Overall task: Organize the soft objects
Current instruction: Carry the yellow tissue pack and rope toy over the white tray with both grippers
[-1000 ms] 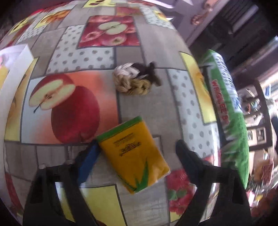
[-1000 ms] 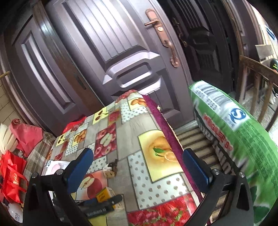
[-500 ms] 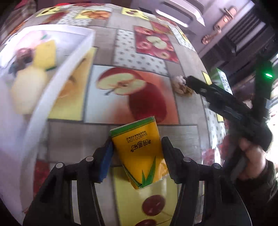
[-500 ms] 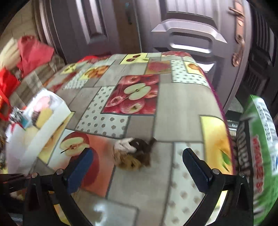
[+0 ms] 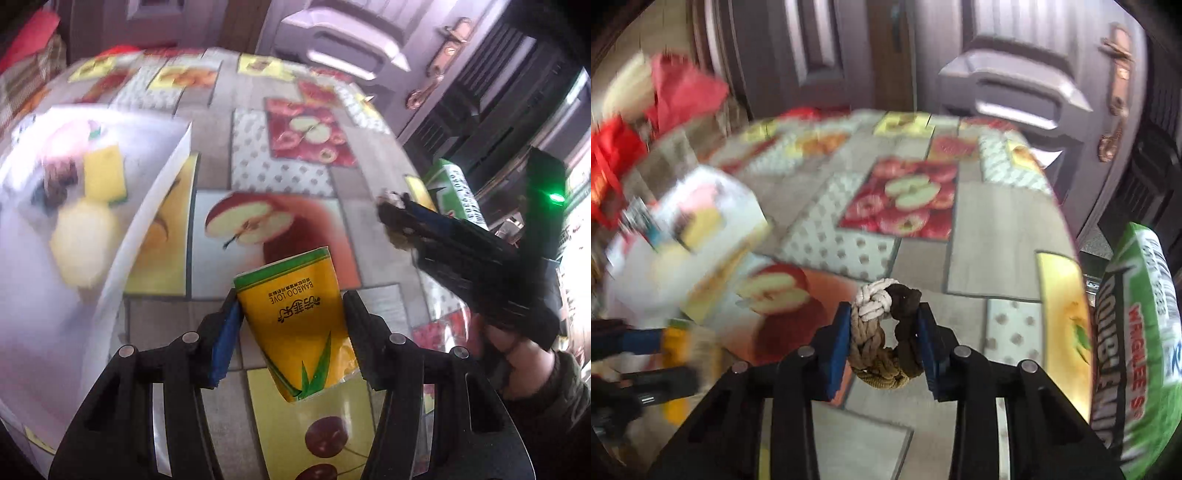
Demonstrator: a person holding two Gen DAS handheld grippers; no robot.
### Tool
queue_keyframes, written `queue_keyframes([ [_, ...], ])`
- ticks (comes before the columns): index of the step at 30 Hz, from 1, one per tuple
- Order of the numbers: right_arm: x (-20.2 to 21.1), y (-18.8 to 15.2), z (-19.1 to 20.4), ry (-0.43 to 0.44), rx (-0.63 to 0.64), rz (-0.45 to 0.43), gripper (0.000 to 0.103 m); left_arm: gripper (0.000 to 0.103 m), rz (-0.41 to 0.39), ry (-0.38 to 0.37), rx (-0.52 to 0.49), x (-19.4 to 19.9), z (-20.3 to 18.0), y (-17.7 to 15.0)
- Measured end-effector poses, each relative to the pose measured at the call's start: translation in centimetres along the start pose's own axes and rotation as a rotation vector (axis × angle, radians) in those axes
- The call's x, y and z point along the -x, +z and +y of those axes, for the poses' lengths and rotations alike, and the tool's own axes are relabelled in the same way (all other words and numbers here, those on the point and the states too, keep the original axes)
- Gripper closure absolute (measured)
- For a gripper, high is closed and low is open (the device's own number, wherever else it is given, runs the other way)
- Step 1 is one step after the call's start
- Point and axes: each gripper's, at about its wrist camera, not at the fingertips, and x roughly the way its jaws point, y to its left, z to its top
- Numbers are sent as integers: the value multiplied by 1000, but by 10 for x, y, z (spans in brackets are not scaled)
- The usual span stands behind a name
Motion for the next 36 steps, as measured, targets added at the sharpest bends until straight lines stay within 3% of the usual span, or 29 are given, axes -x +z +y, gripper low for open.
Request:
queue_keyframes([
  [8,131,15,7,14,-103,-294,69,48,-173,-12,-122,65,-23,4],
  [15,208,30,18,-6,-134,-507,69,48,-356,22,-175,137,-27,14],
  [21,221,34,38,13,-137,-546,68,48,-442,88,-160,183,-3,13],
  [36,240,23,88,3,-154,-586,68,48,-487,77,-163,231,37,-3],
])
